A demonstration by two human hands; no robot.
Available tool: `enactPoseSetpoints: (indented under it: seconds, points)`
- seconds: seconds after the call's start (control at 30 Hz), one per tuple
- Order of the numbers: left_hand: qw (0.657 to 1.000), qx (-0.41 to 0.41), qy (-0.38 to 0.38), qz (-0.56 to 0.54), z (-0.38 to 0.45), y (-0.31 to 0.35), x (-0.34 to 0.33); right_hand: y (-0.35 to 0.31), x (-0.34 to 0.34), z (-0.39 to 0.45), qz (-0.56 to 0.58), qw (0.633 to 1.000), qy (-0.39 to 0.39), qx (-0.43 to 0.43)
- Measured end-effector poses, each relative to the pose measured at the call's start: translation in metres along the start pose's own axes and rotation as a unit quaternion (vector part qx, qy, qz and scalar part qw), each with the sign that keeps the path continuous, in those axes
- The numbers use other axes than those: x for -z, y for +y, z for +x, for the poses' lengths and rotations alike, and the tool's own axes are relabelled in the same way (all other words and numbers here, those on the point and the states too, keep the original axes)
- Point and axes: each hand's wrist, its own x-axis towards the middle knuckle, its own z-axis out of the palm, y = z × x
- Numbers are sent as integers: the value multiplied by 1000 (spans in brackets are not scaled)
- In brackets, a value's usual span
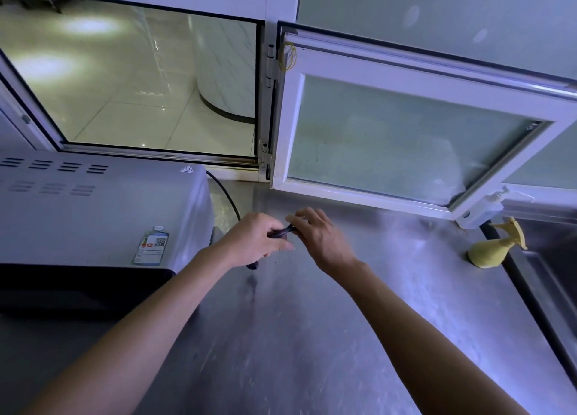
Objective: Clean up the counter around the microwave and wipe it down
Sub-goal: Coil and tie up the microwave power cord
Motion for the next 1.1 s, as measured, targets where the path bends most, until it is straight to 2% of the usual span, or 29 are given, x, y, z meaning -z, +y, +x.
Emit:
enactPoseSetpoints:
  seconds: [0.17, 0.33, 0.43, 0.53, 0.67, 0.83, 0.97, 1.1]
  points:
    - [999, -38, 37, -8, -7, 5, 6, -1, 9, 9, 38, 999, 29, 8]
    - [990, -49, 130, -18, -11, -9, 11, 2, 22, 10, 85, 987, 99, -92]
    - [987, -68, 144, -8, -6, -14, 17, -1, 28, 10, 140, 975, 110, -132]
    - [988, -55, 134, -47, 2, -16, 19, -4, 37, 13, 240, 938, 118, -219]
    - [982, -64, 166, -57, 15, -19, 22, -8, 46, 19, 348, 877, 134, -303]
    - [970, -52, 193, -137, 31, -7, 23, -19, 35, 46, 429, 830, 128, -331]
    - [968, -23, 168, -184, 37, -14, 28, -24, 20, 74, 475, 809, 87, -335]
    - [965, -4, 158, -211, 37, -16, 38, -30, 9, 92, 516, 779, 82, -347]
